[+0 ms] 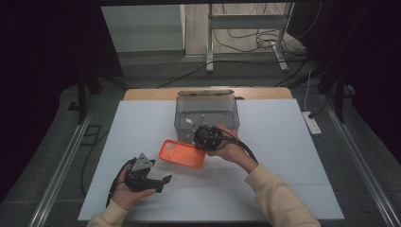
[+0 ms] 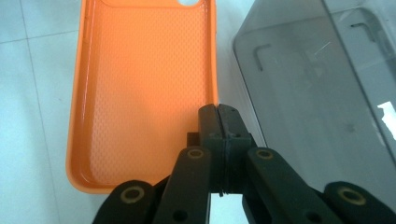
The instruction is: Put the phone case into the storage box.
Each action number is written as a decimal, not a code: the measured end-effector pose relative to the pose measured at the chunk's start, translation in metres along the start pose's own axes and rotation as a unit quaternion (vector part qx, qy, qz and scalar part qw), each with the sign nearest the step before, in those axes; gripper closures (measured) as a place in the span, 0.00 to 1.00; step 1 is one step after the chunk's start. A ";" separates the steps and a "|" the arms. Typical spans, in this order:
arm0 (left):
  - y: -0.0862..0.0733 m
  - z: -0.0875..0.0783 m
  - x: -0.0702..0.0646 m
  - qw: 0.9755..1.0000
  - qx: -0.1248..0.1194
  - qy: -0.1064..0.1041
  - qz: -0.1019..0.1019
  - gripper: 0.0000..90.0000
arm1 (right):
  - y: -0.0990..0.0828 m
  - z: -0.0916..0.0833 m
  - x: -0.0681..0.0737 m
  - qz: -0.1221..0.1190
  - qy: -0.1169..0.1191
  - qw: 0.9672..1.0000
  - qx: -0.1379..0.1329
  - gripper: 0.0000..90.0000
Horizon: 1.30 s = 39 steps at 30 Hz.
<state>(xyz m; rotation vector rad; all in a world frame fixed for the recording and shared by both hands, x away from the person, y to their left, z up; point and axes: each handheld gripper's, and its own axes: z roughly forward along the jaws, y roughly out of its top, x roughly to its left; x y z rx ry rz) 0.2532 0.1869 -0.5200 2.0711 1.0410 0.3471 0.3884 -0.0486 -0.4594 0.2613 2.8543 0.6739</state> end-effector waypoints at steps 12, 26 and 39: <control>0.000 0.001 0.000 1.000 0.001 0.000 -0.002 0.13 | -0.007 -0.018 0.005 0.000 -0.017 1.000 -0.010 0.99; 0.000 0.002 0.002 1.000 0.003 -0.001 -0.005 0.13 | -0.025 -0.029 0.006 0.014 -0.021 0.999 -0.022 0.99; 0.000 0.003 0.002 1.000 0.004 -0.003 -0.008 0.13 | -0.043 -0.042 0.008 0.022 -0.027 0.999 -0.027 0.99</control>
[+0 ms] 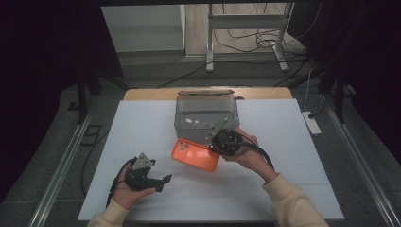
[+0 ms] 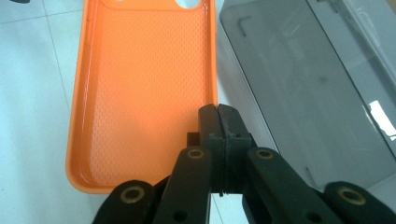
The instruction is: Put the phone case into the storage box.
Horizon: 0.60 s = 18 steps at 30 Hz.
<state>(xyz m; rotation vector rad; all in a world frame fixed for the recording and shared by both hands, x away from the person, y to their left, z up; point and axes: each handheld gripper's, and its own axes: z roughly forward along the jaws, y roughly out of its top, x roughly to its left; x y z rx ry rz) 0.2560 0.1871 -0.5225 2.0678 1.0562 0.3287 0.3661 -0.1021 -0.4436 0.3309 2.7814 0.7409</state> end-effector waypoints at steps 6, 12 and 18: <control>0.000 0.000 0.000 1.000 0.000 -0.001 -0.001 0.13 | -0.006 -0.007 0.001 0.000 -0.004 1.000 -0.006 0.99; 0.000 0.001 0.000 1.000 0.001 0.000 0.000 0.13 | -0.014 -0.013 0.001 0.000 -0.004 1.000 -0.004 0.99; 0.000 0.001 0.000 1.000 0.001 -0.001 0.000 0.13 | -0.019 -0.019 0.001 -0.001 -0.010 1.000 -0.002 0.99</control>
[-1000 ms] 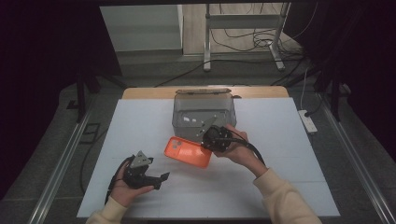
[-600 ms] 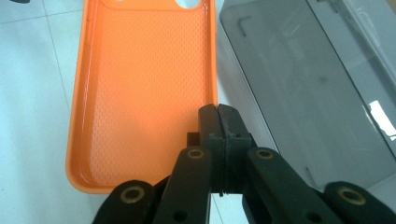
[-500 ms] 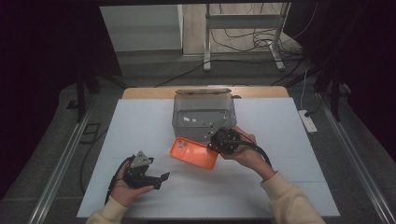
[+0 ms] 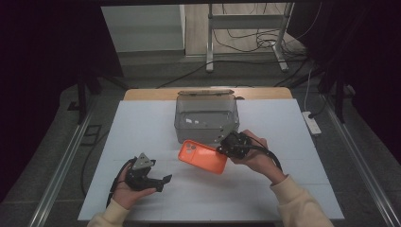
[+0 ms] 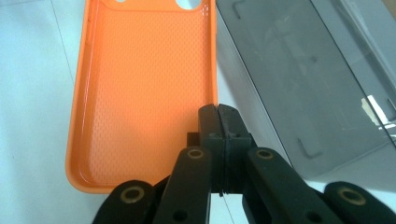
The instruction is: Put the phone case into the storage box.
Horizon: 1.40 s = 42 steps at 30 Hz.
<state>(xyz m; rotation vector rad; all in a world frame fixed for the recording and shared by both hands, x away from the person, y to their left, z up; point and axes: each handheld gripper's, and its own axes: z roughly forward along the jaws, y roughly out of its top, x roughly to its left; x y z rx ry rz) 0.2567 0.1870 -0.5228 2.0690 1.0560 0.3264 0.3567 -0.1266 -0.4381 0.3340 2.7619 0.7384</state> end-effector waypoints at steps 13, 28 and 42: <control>0.001 -0.001 0.000 1.000 -0.004 -0.007 -0.010 0.13 | -0.015 -0.007 -0.001 0.020 -0.010 1.000 0.004 0.99; 0.002 0.000 0.000 1.000 -0.006 -0.013 -0.012 0.13 | -0.032 -0.017 -0.001 0.035 -0.018 0.999 0.007 0.99; 0.002 0.000 -0.001 1.000 -0.005 -0.012 -0.010 0.13 | -0.045 -0.022 -0.001 0.047 -0.024 0.999 0.005 0.99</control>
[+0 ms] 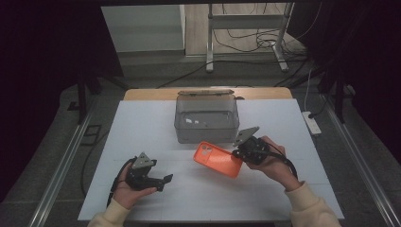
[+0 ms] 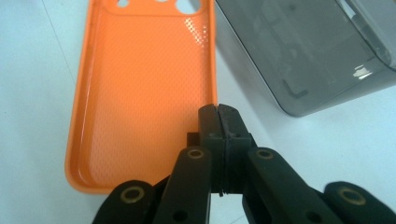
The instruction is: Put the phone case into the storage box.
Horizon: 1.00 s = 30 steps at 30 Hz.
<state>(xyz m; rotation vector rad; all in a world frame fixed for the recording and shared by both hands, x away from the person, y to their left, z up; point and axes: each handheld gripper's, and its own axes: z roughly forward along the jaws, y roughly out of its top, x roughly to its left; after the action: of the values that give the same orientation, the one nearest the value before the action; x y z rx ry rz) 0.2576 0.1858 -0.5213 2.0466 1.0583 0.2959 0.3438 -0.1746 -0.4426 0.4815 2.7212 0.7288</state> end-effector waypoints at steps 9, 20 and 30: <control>0.000 0.000 0.000 1.000 -0.001 0.002 0.001 0.13 | -0.001 0.000 0.001 -0.001 0.001 1.000 0.000 0.99; 0.005 -0.001 0.000 1.000 -0.011 -0.016 -0.012 0.14 | 0.000 -0.002 0.001 -0.002 0.002 1.000 -0.001 0.99; 0.035 0.000 -0.009 0.997 -0.028 -0.066 -0.020 0.17 | 0.000 -0.002 0.001 -0.004 0.001 1.000 -0.002 0.99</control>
<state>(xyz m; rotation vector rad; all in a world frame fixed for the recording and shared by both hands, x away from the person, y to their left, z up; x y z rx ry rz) 0.2724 0.1669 -0.4936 1.9640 0.9983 0.1644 0.3419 -0.1750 -0.4410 0.4684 2.7221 0.7326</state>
